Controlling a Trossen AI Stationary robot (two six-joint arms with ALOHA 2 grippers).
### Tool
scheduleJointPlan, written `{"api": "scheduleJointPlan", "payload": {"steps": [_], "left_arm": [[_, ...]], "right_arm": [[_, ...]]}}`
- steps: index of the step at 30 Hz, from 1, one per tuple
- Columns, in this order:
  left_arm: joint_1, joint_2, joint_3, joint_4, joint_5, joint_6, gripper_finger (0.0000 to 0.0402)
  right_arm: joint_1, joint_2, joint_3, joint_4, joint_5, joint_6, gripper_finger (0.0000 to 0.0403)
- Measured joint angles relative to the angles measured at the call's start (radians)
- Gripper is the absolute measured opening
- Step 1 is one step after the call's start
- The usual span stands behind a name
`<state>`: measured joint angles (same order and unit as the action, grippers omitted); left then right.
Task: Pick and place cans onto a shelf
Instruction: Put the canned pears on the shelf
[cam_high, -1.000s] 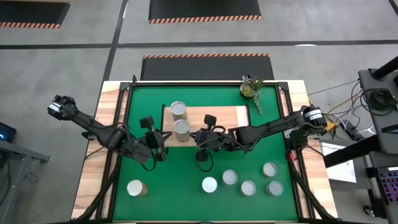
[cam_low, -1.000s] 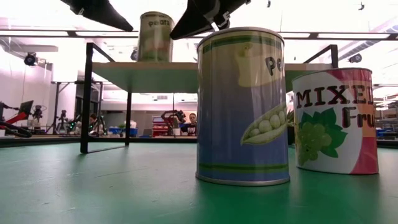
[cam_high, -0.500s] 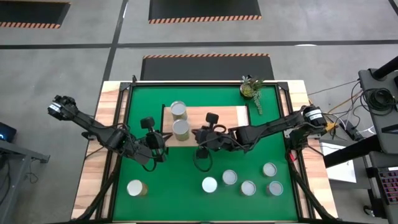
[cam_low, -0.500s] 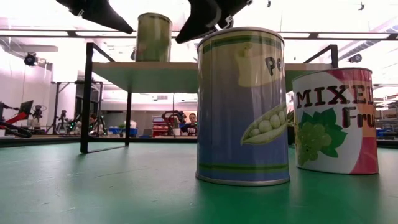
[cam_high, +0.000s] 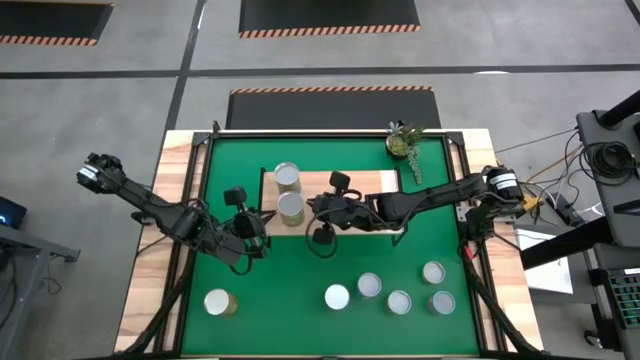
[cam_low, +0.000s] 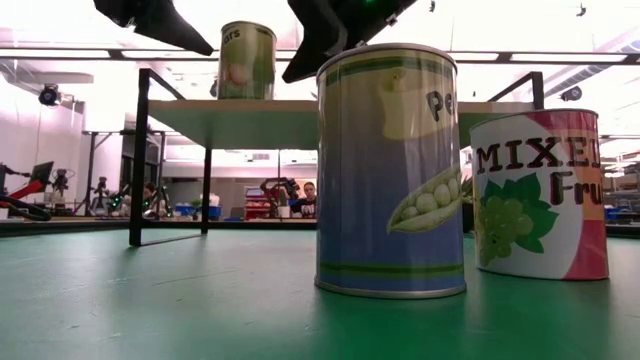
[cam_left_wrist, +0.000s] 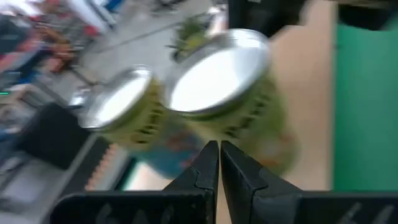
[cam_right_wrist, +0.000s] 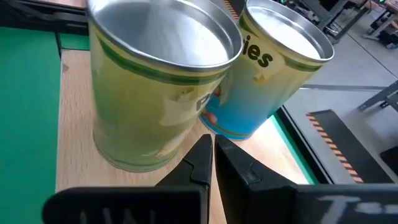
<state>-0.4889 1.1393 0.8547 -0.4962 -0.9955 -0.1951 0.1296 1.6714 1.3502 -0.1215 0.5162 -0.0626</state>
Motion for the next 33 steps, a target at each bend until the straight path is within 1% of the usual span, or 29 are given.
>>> {"api": "scheduleJointPlan", "payload": {"steps": [4,5,9,14,17,21,24,29,33], "left_arm": [[0.002,0.015,0.000,0.000,-0.107,-0.019,0.0000],[0.003,0.022,0.000,0.000,-0.120,-0.021,0.0000],[0.010,0.055,0.000,0.001,-0.121,-0.020,0.0000],[0.012,0.100,0.030,-0.003,-0.110,0.011,0.0000],[0.012,0.120,0.058,-0.021,-0.083,0.023,0.0000],[0.010,0.139,0.103,-0.091,-0.025,-0.029,0.0000],[0.011,0.150,0.129,-0.157,-0.010,-0.075,0.0000],[0.011,0.154,0.135,-0.184,-0.004,-0.098,0.0000],[0.011,0.153,0.135,-0.210,0.047,-0.109,0.0000]], "right_arm": [[0.018,0.000,0.000,0.000,0.000,0.008,0.0009],[0.022,0.000,0.000,0.000,-0.001,0.012,0.0009],[0.035,0.000,0.000,0.017,0.000,0.013,0.0009],[0.034,0.000,-0.001,0.046,0.003,0.007,0.0009],[0.030,0.000,-0.002,0.039,0.015,-0.001,0.0009],[0.023,0.000,-0.002,0.049,0.022,-0.001,0.0009],[0.022,0.000,-0.002,0.051,0.015,0.000,0.0009],[0.021,0.000,-0.002,0.053,0.007,0.003,0.0009],[0.023,0.000,-0.002,0.058,0.000,0.012,0.0009]]}}
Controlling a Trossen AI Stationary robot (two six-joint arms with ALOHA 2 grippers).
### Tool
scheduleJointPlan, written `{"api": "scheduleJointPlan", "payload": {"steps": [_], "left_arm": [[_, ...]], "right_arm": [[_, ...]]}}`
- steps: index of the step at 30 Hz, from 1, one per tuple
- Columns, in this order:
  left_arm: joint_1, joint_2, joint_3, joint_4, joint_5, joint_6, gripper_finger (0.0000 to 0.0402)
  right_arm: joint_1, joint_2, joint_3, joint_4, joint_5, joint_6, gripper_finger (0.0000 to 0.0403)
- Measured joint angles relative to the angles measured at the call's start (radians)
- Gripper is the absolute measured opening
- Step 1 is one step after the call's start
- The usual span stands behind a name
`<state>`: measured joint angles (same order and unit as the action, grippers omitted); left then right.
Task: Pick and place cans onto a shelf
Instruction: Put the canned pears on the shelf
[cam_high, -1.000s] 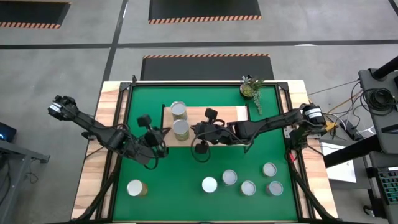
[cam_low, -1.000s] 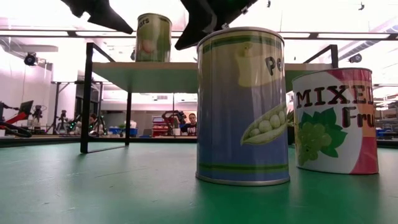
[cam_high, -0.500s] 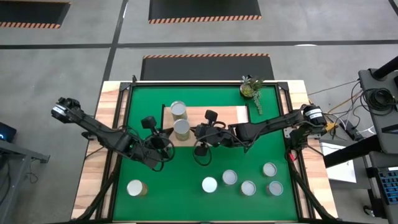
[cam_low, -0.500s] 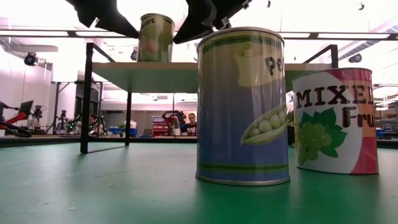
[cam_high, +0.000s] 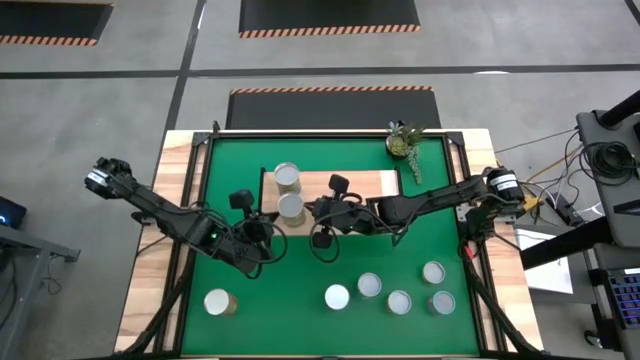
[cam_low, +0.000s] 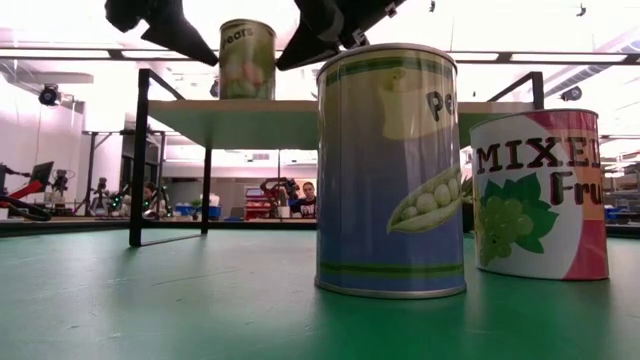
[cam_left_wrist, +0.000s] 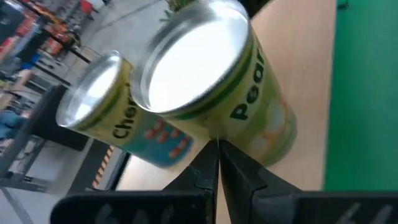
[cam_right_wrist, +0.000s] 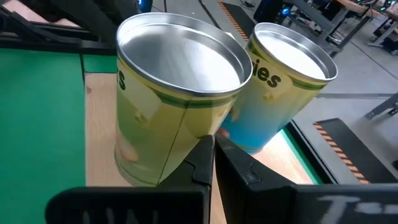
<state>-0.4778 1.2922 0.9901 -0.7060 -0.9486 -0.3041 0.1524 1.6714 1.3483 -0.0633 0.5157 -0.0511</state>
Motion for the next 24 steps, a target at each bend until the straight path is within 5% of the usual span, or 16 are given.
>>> {"api": "scheduleJointPlan", "payload": {"steps": [18,24], "left_arm": [[-0.064,-0.079,0.000,-0.125,0.051,-0.081,0.0000],[-0.129,-0.129,0.000,-0.125,-0.050,-0.090,0.0000]], "right_arm": [[0.002,0.030,0.000,0.016,0.007,-0.027,0.0009],[0.016,0.032,0.000,0.028,-0.002,-0.020,0.0009]]}}
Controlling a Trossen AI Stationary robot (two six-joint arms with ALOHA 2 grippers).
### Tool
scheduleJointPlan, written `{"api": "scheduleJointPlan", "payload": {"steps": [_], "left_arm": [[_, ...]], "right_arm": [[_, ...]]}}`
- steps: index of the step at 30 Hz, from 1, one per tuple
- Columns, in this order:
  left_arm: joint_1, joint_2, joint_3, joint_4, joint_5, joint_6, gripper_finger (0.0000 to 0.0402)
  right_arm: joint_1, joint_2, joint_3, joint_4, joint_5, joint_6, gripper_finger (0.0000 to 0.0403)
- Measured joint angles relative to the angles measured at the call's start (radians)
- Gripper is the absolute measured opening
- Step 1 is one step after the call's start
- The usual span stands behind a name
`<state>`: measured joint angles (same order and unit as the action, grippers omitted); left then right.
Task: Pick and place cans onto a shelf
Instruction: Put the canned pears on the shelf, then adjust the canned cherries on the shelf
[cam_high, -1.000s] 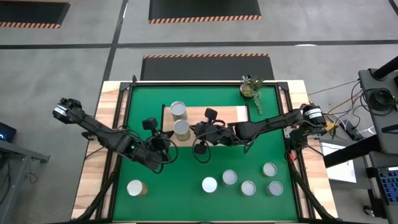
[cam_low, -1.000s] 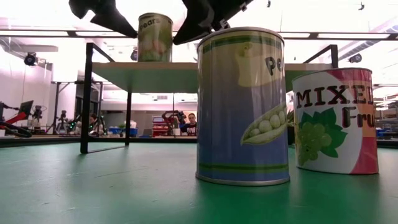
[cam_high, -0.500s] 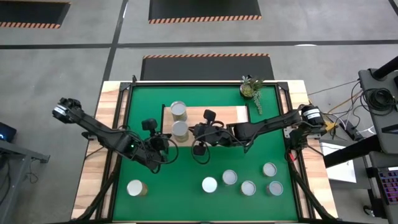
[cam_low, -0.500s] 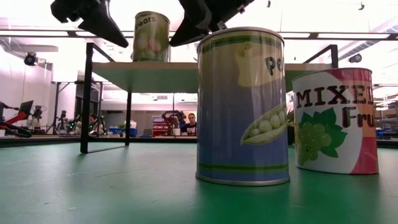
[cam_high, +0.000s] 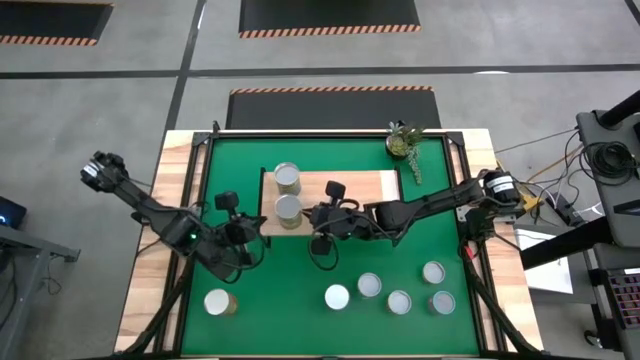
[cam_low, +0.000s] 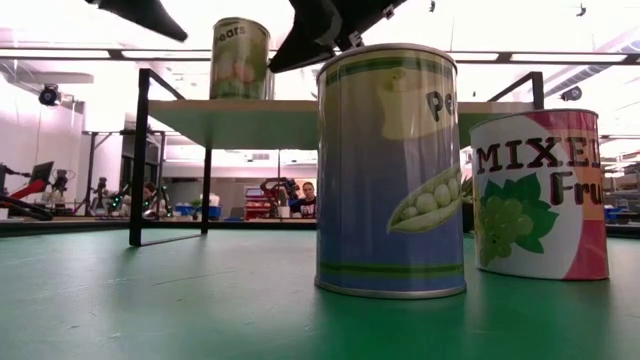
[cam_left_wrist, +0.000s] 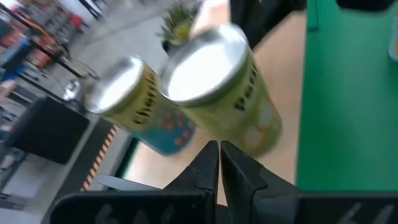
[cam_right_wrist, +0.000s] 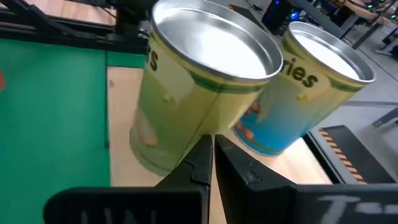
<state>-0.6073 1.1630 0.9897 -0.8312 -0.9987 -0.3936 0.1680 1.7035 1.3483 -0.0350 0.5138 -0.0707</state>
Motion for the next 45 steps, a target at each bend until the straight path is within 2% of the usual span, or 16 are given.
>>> {"api": "scheduleJointPlan", "payload": {"steps": [4,6,26,35,39,41,45], "left_arm": [[-0.036,-0.030,0.000,0.000,-0.113,-0.020,0.0000],[-0.047,-0.039,0.000,0.000,-0.134,-0.031,0.0000],[-0.054,-0.040,-0.001,0.001,-0.137,-0.035,0.0000],[-0.053,-0.040,-0.001,0.019,-0.220,-0.035,0.0000],[-0.053,-0.042,-0.001,0.019,-0.221,-0.035,0.0000],[-0.054,-0.044,-0.001,0.019,-0.221,-0.035,0.0000],[-0.054,-0.046,-0.001,0.019,-0.223,-0.035,0.0000]], "right_arm": [[-0.003,0.010,0.000,0.028,0.003,0.002,0.0009],[-0.003,0.011,0.000,0.024,0.002,-0.005,0.0009],[-0.003,0.013,0.000,0.078,-0.001,-0.022,0.0009],[-0.003,0.013,-0.003,0.115,0.003,-0.071,0.0009],[-0.006,0.009,-0.004,0.101,0.017,-0.102,0.0009],[-0.014,0.006,-0.003,0.072,0.058,-0.115,0.0009],[-0.069,0.006,-0.002,0.034,0.087,-0.118,0.0009]]}}
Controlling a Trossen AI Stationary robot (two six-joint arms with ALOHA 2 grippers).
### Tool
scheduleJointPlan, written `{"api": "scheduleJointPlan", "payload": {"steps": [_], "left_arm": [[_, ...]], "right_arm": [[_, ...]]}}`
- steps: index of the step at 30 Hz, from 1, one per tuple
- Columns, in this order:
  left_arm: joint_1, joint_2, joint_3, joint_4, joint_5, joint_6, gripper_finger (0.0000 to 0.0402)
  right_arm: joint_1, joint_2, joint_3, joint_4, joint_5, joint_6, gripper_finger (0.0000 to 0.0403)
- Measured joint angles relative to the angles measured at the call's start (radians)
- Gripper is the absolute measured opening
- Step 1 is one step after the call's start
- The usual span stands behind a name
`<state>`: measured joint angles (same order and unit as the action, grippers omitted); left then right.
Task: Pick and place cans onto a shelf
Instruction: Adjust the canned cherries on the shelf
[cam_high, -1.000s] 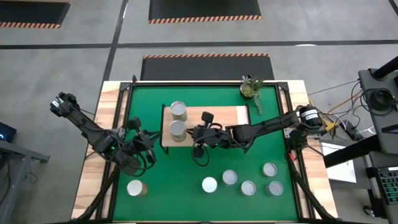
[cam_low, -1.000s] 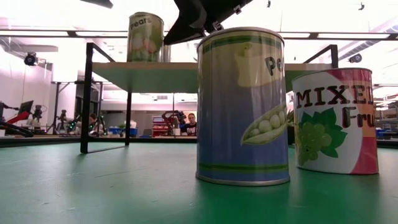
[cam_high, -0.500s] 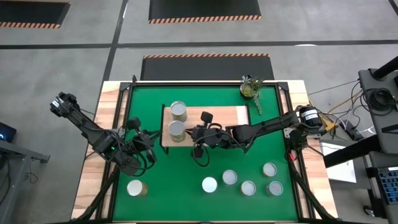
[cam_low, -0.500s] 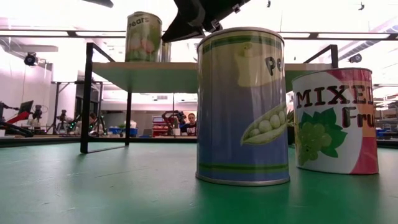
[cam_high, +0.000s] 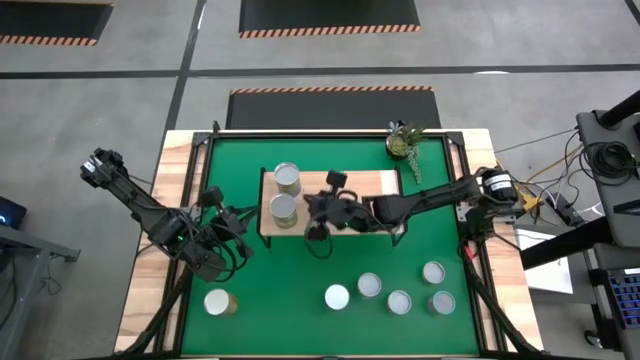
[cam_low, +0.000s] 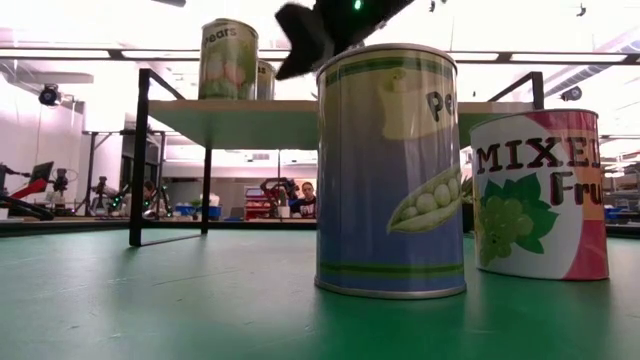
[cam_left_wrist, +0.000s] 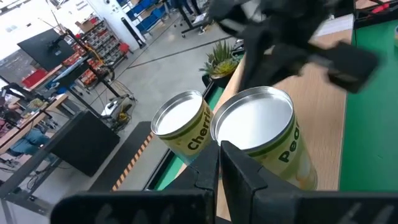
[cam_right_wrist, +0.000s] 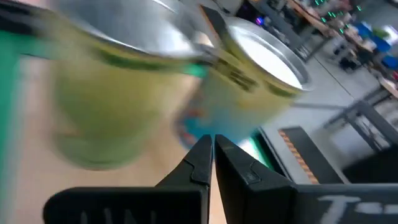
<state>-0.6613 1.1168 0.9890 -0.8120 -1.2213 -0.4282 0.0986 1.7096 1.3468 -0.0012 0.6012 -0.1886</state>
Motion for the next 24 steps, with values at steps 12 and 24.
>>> {"api": "scheduleJointPlan", "payload": {"steps": [12,24], "left_arm": [[0.000,-0.002,0.000,-0.001,0.000,0.000,0.0000],[0.000,-0.002,0.000,-0.003,0.000,0.004,0.0000]], "right_arm": [[-0.156,0.000,0.000,0.026,-0.247,0.065,0.0009],[-0.169,0.001,0.000,0.110,-0.321,0.056,0.0009]]}}
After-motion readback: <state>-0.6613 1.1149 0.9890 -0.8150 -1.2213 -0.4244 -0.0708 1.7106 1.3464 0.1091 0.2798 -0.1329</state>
